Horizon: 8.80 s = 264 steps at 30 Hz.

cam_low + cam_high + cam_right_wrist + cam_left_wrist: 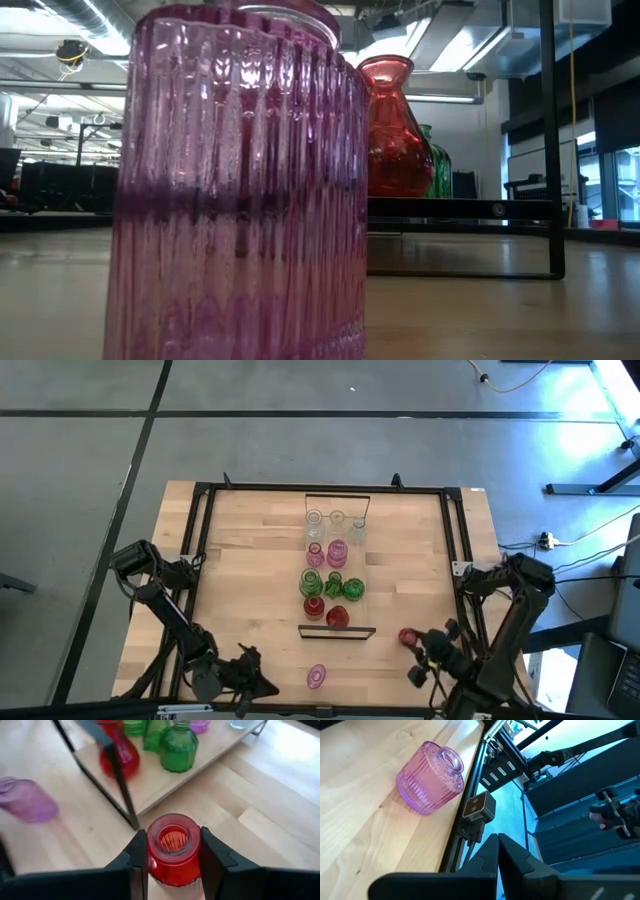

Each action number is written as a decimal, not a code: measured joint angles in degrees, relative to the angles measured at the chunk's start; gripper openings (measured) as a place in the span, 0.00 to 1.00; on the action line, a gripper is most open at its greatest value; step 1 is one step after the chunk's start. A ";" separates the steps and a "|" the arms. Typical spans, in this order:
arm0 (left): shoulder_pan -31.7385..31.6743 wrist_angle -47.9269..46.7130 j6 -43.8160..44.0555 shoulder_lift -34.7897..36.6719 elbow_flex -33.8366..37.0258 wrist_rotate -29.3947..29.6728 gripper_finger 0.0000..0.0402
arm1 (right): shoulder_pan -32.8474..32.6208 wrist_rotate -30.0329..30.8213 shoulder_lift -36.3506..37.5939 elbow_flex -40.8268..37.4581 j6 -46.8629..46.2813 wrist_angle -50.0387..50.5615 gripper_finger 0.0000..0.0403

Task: Sort vases onto shelf
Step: Put the red vase on the shelf aligned with the other red vases, then put the purple vase on the shelf aligned with the other purple vases

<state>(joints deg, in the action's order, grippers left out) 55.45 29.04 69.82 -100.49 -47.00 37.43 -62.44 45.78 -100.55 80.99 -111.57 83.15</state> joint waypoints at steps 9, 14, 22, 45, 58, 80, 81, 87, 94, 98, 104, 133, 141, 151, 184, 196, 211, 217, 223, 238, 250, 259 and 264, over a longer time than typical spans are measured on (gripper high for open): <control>-0.43 0.07 1.01 0.00 0.00 0.45 0.00 | 5.55 8.42 7.63 -13.86 -0.48 -9.80 0.23; -0.43 0.04 3.04 0.00 0.00 0.46 0.00 | 7.20 12.78 13.66 -19.00 -0.48 -12.04 0.23; -0.43 0.04 3.26 0.00 0.00 2.36 0.00 | 8.31 16.25 21.19 -20.20 10.51 -19.01 0.23; -0.17 0.00 3.16 0.00 0.00 4.94 0.00 | 22.30 1.89 21.85 -26.74 50.58 -59.14 0.23; -0.14 -0.02 3.10 0.00 0.00 4.89 0.00 | 23.22 -0.76 20.68 -27.61 53.73 -62.53 0.23; -0.12 -0.02 3.11 0.00 0.00 3.82 0.00 | 25.84 -3.59 17.40 -27.50 58.16 -69.63 0.28; -0.12 -0.02 3.13 0.00 0.00 3.80 0.00 | 25.84 -3.59 17.40 -27.50 58.16 -69.61 0.28; -0.12 -0.02 3.13 0.00 0.00 3.82 0.00 | 25.75 -3.63 17.35 -27.50 58.47 -69.47 0.31; -0.12 -0.02 3.19 0.00 0.00 3.82 0.00 | 25.73 -3.67 17.35 -27.47 59.32 -68.17 0.42; -0.12 0.00 3.26 0.00 0.00 3.82 0.00 | 25.75 -3.00 17.35 -27.50 59.53 -67.85 0.48; -0.12 0.02 3.30 0.00 0.00 3.83 0.00 | 25.73 -3.13 17.33 -27.43 59.52 -68.56 0.50; -0.17 0.11 3.13 0.00 0.00 4.06 0.00 | 25.73 -3.61 18.67 -27.43 60.40 -69.60 0.50; -0.14 0.09 3.10 0.00 0.00 4.08 0.00 | 25.73 -1.84 19.70 -27.43 59.36 -69.91 0.50; -0.95 0.04 -0.08 0.00 0.00 5.09 0.00 | 25.73 -1.88 30.95 -27.43 65.61 -69.81 0.50; -8.60 -14.27 -12.27 0.50 -13.31 0.01 0.00 | 20.99 -46.87 26.95 -27.32 69.64 -86.40 0.43; -8.79 -27.83 -10.40 -4.33 -13.38 -2.91 0.00 | 17.73 -38.62 3.88 -27.39 60.49 -108.49 0.43; -10.29 -22.41 -9.60 -11.60 -13.33 -10.75 0.00 | 14.85 -13.25 -1.97 -21.00 48.80 -102.62 0.43; -13.31 -9.82 -7.85 -15.14 -13.33 -8.72 0.00 | 11.83 -10.20 -2.65 -18.51 44.77 -93.41 0.43; -16.98 -4.62 -8.87 -18.77 -17.76 -10.00 0.00 | 9.71 -9.31 -2.73 -18.51 41.35 -88.11 0.43; -17.96 -12.37 -11.43 -26.75 -32.89 -15.00 0.00 | 8.75 -16.50 -8.46 -16.86 34.84 -84.58 0.43; -20.90 -9.84 -12.18 -26.75 -32.89 -14.80 0.00 | 8.83 -17.30 -8.46 -16.20 32.06 -79.67 0.47; -22.05 -7.56 -13.42 -26.75 -32.89 -17.47 0.00 | 8.81 -18.41 -8.46 -16.22 23.65 -73.45 0.59; -20.99 -7.98 -13.44 -26.75 -32.89 -17.42 0.00 | 8.83 -20.70 -8.46 -16.22 20.07 -74.18 0.60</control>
<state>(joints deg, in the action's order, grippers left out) 34.46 21.06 56.38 -127.24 -79.90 20.01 -53.60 25.08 -109.01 64.77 -91.49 8.97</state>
